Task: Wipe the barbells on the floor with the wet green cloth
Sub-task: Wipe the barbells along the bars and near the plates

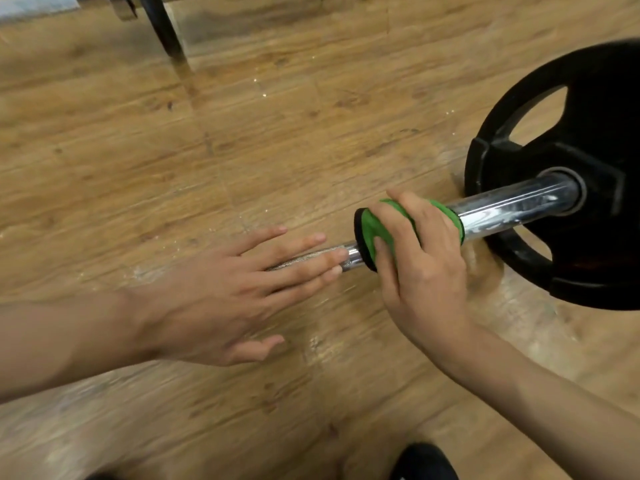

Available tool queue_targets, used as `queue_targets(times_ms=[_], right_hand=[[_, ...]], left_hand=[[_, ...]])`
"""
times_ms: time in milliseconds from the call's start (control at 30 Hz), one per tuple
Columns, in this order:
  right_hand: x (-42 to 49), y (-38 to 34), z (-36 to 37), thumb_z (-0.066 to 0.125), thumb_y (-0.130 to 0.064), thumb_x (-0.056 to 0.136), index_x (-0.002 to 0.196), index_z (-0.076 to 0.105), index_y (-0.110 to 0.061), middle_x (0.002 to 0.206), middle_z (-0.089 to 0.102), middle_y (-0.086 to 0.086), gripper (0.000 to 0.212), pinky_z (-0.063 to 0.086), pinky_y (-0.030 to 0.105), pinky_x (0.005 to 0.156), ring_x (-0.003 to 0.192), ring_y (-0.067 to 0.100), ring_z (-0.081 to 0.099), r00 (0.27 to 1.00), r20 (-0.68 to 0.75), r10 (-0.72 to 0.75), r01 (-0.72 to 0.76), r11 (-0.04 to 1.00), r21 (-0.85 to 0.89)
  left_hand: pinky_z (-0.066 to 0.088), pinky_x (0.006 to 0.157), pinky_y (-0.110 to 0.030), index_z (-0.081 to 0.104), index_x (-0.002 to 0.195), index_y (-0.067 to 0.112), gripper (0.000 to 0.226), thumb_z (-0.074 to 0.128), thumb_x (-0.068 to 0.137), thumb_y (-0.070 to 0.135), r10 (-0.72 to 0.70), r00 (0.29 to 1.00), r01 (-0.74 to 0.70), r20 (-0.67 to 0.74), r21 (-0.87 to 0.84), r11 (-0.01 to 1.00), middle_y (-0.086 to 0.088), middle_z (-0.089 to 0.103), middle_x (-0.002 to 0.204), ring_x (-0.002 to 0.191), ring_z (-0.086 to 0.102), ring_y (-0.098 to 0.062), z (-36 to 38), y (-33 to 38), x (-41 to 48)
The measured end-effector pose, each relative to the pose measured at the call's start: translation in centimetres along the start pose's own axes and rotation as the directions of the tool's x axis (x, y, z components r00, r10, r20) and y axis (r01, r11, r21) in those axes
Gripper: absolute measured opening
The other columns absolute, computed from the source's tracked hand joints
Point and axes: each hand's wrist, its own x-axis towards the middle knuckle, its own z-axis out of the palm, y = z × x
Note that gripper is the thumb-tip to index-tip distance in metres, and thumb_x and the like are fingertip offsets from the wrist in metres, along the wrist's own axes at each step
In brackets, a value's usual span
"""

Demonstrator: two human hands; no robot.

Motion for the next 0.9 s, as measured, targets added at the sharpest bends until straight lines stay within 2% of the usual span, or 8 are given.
queue_targets(times_ms=[133,200,333,533,667,767,833,900], right_hand=[[4.3,0.3,-0.2,0.056,-0.019,0.091,0.123,0.068,-0.017,0.115,0.067,0.004,0.034,0.051,0.044,0.076,0.089,0.035,0.067,0.985,0.165,0.041,-0.042,0.999,0.004],[4.1,0.4,0.6,0.056,-0.016,0.095,0.126,0.068,-0.015,0.119,0.067,0.007,0.033,0.051,0.046,0.081,0.094,0.036,0.067,0.996,0.082,0.04,-0.038,0.999,-0.02],[0.2,0.4,2.5,0.06,0.0,0.1,0.136,0.058,-0.007,0.138,0.058,0.024,0.036,0.042,0.051,0.11,0.123,0.039,0.058,0.983,-0.185,-0.022,0.027,0.999,0.029],[6.0,0.6,3.2,0.058,-0.01,0.098,0.129,0.067,-0.01,0.124,0.065,0.011,0.032,0.045,0.044,0.093,0.107,0.033,0.063,0.99,-0.135,0.037,-0.025,0.995,0.092],[5.0,0.9,5.5,0.059,0.001,0.1,0.134,0.063,-0.006,0.136,0.061,0.023,0.035,0.045,0.053,0.106,0.122,0.037,0.058,0.952,-0.305,-0.016,0.036,0.998,0.059],[5.8,1.5,6.9,0.061,0.004,0.098,0.135,0.057,-0.009,0.138,0.059,0.026,0.04,0.045,0.057,0.107,0.123,0.039,0.059,0.921,-0.386,-0.058,0.086,0.995,0.054],[7.5,1.4,6.9,0.061,0.002,0.097,0.135,0.062,-0.007,0.135,0.062,0.023,0.039,0.046,0.054,0.105,0.119,0.038,0.062,0.918,-0.395,-0.044,0.075,0.995,0.063],[9.6,0.8,6.3,0.058,-0.005,0.097,0.133,0.067,-0.008,0.13,0.066,0.016,0.037,0.047,0.047,0.1,0.113,0.035,0.065,0.954,-0.301,-0.005,0.023,0.998,0.057]], left_hand=[[0.025,0.121,-0.053,0.012,0.167,0.014,0.1,0.062,0.091,0.055,-0.064,0.998,0.065,0.027,-0.023,0.998,-0.01,0.008,0.175,0.16,0.012,-0.033,0.2,-0.8,0.1],[0.031,0.12,-0.054,0.011,0.167,0.015,0.098,0.058,0.092,0.057,-0.071,0.996,0.072,0.051,-0.019,0.997,-0.012,0.009,0.174,0.16,0.014,-0.034,0.1,-1.5,0.3],[0.034,0.12,-0.054,0.009,0.168,0.018,0.084,0.038,0.101,0.061,-0.117,0.992,0.117,0.044,0.003,0.993,-0.015,0.008,0.174,0.16,0.013,-0.035,0.0,-2.7,0.3],[0.032,0.12,-0.058,0.017,0.166,0.011,0.084,0.032,0.103,0.064,-0.225,0.974,0.223,0.022,0.05,0.973,-0.02,0.007,0.173,0.159,0.012,-0.038,-0.1,-3.8,1.3],[0.025,0.12,-0.051,0.014,0.166,0.01,0.091,0.026,0.101,0.073,-0.313,0.948,0.312,0.06,0.019,0.95,-0.023,0.01,0.172,0.159,0.013,-0.039,-0.1,-4.7,1.8],[0.032,0.119,-0.05,0.013,0.167,0.013,0.099,0.025,0.097,0.081,-0.335,0.938,0.339,0.09,-0.022,0.941,-0.02,0.013,0.172,0.16,0.014,-0.036,-0.3,-6.0,2.1],[0.032,0.12,-0.047,0.011,0.167,0.011,0.107,0.028,0.092,0.086,-0.329,0.937,0.337,0.118,-0.046,0.941,-0.018,0.016,0.172,0.159,0.016,-0.033,-0.3,-6.7,2.3],[0.028,0.123,-0.047,0.006,0.167,0.01,0.114,0.03,0.089,0.09,-0.326,0.933,0.339,0.151,-0.07,0.938,-0.017,0.023,0.17,0.158,0.022,-0.031,-0.3,-7.5,2.2]])
